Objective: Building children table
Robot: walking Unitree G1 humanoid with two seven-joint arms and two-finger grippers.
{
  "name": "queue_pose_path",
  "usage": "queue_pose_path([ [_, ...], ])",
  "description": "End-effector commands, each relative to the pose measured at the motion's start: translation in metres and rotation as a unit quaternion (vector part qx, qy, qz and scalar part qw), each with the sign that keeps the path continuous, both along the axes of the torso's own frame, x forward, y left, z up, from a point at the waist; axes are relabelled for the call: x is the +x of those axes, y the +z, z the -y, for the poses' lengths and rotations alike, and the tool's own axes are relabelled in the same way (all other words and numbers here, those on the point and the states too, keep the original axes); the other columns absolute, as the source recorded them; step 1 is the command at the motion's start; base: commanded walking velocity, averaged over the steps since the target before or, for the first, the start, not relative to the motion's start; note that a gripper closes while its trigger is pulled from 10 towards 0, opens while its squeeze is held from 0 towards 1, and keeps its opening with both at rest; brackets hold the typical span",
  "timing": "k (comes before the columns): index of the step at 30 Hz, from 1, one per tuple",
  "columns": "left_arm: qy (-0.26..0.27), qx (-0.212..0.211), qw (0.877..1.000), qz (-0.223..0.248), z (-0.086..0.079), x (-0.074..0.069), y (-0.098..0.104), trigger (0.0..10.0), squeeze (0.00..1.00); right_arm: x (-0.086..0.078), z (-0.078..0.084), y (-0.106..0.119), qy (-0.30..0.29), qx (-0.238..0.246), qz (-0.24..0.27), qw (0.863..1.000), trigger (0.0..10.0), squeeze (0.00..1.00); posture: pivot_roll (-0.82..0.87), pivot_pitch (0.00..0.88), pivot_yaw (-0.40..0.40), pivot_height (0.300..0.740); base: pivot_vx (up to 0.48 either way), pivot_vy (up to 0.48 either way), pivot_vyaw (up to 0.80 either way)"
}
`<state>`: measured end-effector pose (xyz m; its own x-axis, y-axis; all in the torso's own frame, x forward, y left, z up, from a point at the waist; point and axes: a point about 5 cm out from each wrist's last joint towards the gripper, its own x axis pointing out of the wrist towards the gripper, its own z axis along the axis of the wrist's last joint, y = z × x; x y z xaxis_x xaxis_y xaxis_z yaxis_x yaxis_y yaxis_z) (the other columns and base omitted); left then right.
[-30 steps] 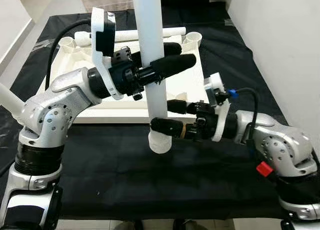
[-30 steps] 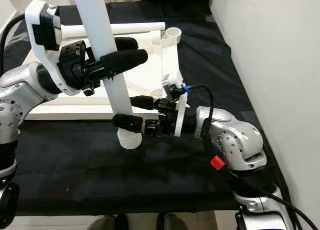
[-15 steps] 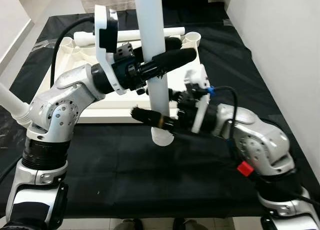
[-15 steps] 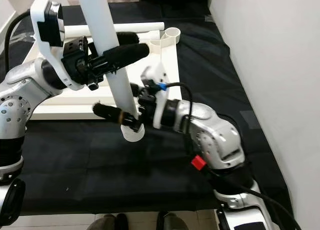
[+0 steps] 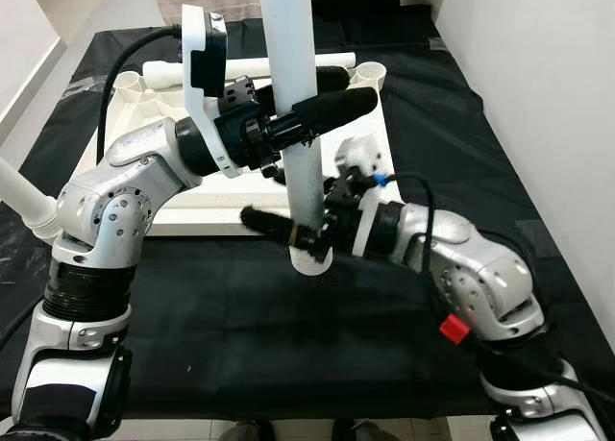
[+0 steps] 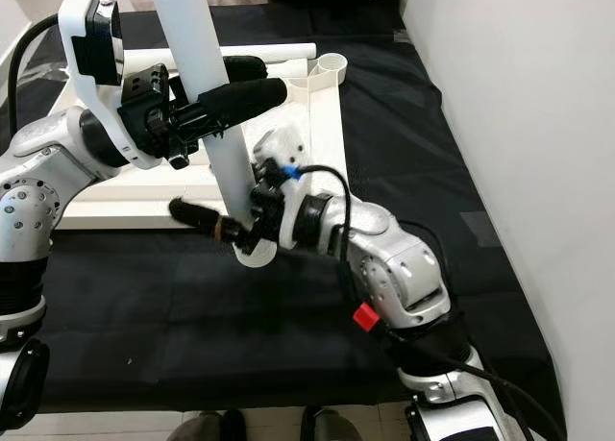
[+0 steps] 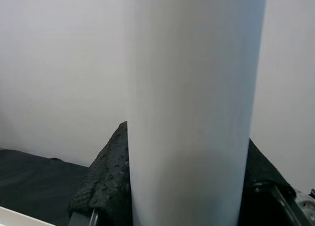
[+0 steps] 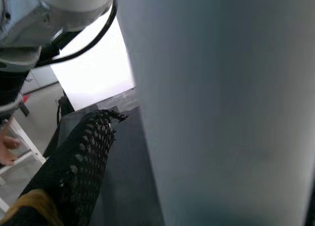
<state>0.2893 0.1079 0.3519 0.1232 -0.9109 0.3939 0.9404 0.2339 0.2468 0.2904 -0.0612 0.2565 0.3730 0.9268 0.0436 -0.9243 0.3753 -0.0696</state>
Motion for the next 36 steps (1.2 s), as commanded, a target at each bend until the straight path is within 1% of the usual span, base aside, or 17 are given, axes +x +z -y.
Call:
queue_pose_path([
  [1, -0.009, -0.006, 1.0, 0.02, 0.0, -0.005, 0.006, 10.0, 0.0, -0.003, -0.008, -0.002, 0.006, -0.002, 0.008, 1.0, 2.2, 0.0, -0.01, 0.213, 0.013, 0.74, 0.0, 0.0, 0.0],
  [4, -0.009, -0.006, 1.0, 0.019, 0.0, -0.005, 0.006, 10.0, 0.0, -0.003, -0.009, -0.002, 0.004, -0.001, 0.009, 1.0, 2.2, 0.0, -0.01, 0.213, 0.013, 0.74, 0.0, 0.0, 0.0],
  [5, -0.011, -0.007, 1.0, 0.018, 0.001, -0.005, 0.006, 10.0, 0.0, -0.002, -0.009, -0.001, -0.001, 0.003, 0.012, 1.0, 0.0, 0.0, -0.01, 0.212, 0.014, 0.74, 0.0, 0.0, 0.0],
  [9, -0.016, -0.007, 1.0, 0.017, 0.002, -0.005, 0.005, 10.0, 0.0, 0.001, -0.009, 0.001, -0.013, 0.01, 0.018, 1.0, 0.0, 0.0, -0.01, 0.209, 0.017, 0.74, 0.0, 0.0, 0.0],
  [19, -0.018, -0.009, 1.0, 0.018, 0.005, -0.005, 0.006, 10.0, 0.0, 0.003, -0.011, 0.003, -0.018, 0.023, 0.022, 0.999, 0.0, 0.0, -0.01, 0.208, 0.021, 0.74, 0.0, 0.0, 0.0],
  [22, -0.016, -0.005, 1.0, 0.016, 0.005, -0.005, 0.005, 10.0, 0.0, 0.004, -0.012, 0.002, -0.02, 0.024, 0.023, 0.999, 0.0, 0.0, 0.0, 0.207, 0.021, 0.74, 0.0, 0.0, 0.0],
  [23, -0.017, -0.001, 1.0, 0.009, 0.005, -0.004, 0.004, 10.0, 0.47, 0.004, -0.012, 0.002, -0.022, 0.024, 0.024, 0.999, 0.0, 0.0, 0.0, 0.207, 0.021, 0.74, 0.0, 0.0, 0.0],
  [24, -0.017, -0.001, 1.0, 0.009, 0.005, -0.004, 0.004, 10.0, 0.47, 0.004, -0.012, 0.002, -0.022, 0.024, 0.024, 0.999, 0.0, 0.0, 0.0, 0.207, 0.021, 0.74, 0.0, 0.0, 0.0],
  [25, -0.021, -0.008, 1.0, -0.004, 0.004, -0.004, 0.004, 10.0, 1.0, 0.004, -0.011, 0.002, -0.024, 0.023, 0.025, 0.999, 0.0, 0.0, 0.0, 0.207, 0.021, 0.74, 0.0, 0.0, 0.0],
  [28, -0.024, -0.018, 1.0, -0.008, 0.002, -0.004, 0.007, 10.0, 1.0, 0.005, -0.01, 0.002, -0.03, 0.024, 0.026, 0.999, 0.0, 0.0, -0.01, 0.206, 0.021, 0.74, 0.0, 0.0, 0.0],
  [29, -0.027, -0.05, 0.998, -0.012, -0.004, -0.004, 0.017, 10.0, 1.0, 0.007, -0.008, 0.002, -0.038, 0.025, 0.028, 0.999, 0.0, 0.0, -0.01, 0.205, 0.021, 0.74, 0.0, 0.0, 0.0],
  [30, -0.038, -0.077, 0.996, -0.005, -0.015, -0.009, 0.03, 10.0, 1.0, 0.01, -0.006, 0.003, -0.05, 0.026, 0.029, 0.998, 0.0, 0.0, -0.01, 0.204, 0.02, 0.74, 0.0, 0.0, 0.0],
  [32, -0.038, -0.077, 0.996, -0.005, -0.015, -0.009, 0.03, 10.0, 1.0, 0.01, -0.006, 0.003, -0.05, 0.026, 0.029, 0.998, 0.0, 0.0, -0.01, 0.204, 0.02, 0.74, 0.0, 0.0, 0.0],
  [33, -0.045, -0.112, 0.993, 0.011, -0.03, -0.017, 0.048, 10.0, 1.0, 0.013, -0.003, 0.002, -0.062, 0.025, 0.031, 0.997, 0.0, 0.0, -0.01, 0.202, 0.018, 0.74, 0.0, 0.0, 0.0],
  [34, -0.045, -0.112, 0.993, 0.011, -0.03, -0.017, 0.048, 10.0, 1.0, 0.013, -0.003, 0.002, -0.062, 0.025, 0.031, 0.997, 0.0, 0.0, -0.01, 0.202, 0.018, 0.74, 0.0, 0.0, 0.0],
  [36, -0.053, -0.161, 0.984, 0.064, -0.062, -0.039, 0.082, 10.0, 1.0, 0.02, 0.007, 0.002, -0.092, 0.021, 0.034, 0.995, 0.0, 0.0, 0.0, 0.203, 0.017, 0.74, 0.0, 0.0, 0.0],
])
